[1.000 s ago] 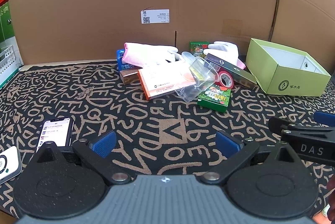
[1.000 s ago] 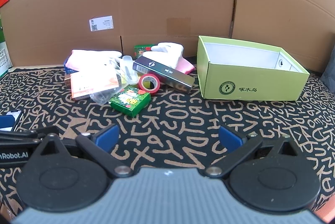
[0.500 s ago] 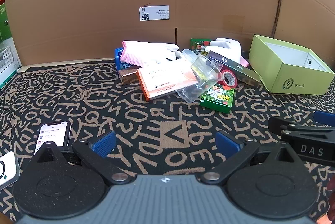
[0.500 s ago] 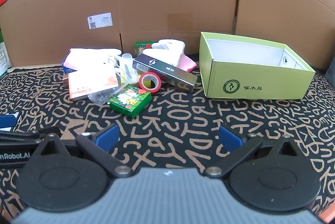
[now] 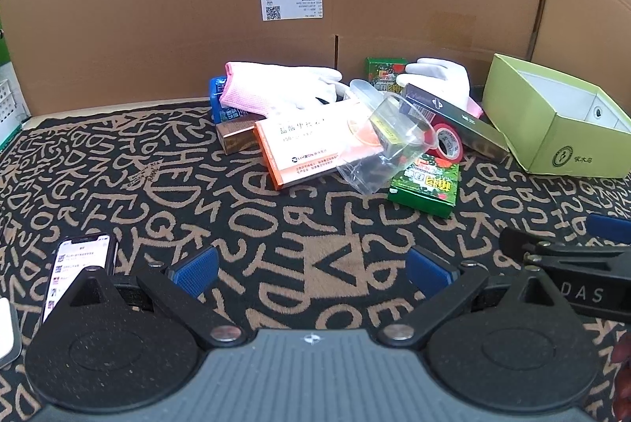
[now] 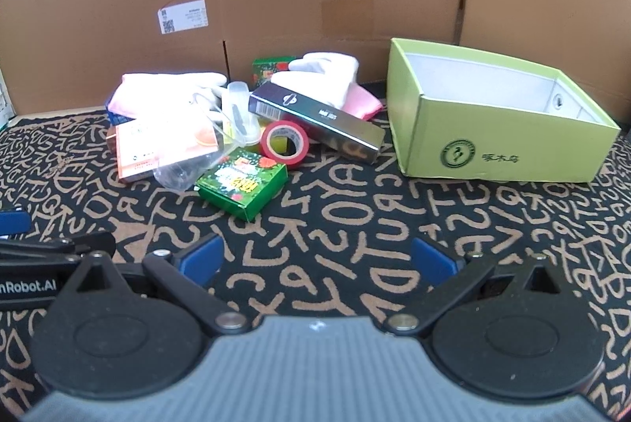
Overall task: Organize objects
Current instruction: 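Grasp the clear plastic cup with the left tool while the right tool grasps the green snack box, then carry the cup and green box into the lime-green shoebox and release both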
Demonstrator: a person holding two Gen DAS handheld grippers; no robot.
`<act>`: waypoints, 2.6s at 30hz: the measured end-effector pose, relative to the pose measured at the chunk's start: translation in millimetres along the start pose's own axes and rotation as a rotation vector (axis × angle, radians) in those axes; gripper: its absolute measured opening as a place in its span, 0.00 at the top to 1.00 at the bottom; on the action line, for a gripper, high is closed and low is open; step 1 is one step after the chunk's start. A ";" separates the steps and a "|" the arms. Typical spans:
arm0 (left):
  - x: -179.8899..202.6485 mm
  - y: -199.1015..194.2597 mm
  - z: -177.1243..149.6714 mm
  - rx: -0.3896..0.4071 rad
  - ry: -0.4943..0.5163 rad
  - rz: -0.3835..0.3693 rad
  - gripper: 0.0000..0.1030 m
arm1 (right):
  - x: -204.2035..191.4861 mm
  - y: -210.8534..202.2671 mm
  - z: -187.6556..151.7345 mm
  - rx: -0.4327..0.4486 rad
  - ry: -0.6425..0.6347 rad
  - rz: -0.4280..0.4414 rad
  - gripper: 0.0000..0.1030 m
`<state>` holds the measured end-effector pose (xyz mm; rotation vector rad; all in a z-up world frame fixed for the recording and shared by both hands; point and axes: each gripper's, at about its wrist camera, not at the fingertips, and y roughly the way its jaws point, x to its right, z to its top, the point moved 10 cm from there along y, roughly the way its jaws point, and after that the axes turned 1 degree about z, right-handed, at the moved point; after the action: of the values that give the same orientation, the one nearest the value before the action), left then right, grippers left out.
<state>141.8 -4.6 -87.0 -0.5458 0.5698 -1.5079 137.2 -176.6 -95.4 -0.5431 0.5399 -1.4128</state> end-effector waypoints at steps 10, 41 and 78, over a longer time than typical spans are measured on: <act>5.3 34.5 49.5 0.053 0.044 -0.118 0.00 | -35.0 64.0 8.8 -0.045 -0.063 0.134 0.00; 36.6 47.1 -1.7 -0.093 -0.088 -0.417 0.46 | -6.8 22.3 -28.0 -0.044 -0.172 0.162 0.19; 253.8 44.2 156.8 0.059 0.148 -0.668 0.54 | 181.0 -7.5 130.5 0.244 -0.145 -0.159 0.25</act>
<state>274.1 -261.2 0.0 -0.6147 0.4735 -2.2047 230.4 -353.3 4.2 -0.4942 0.2074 -1.5509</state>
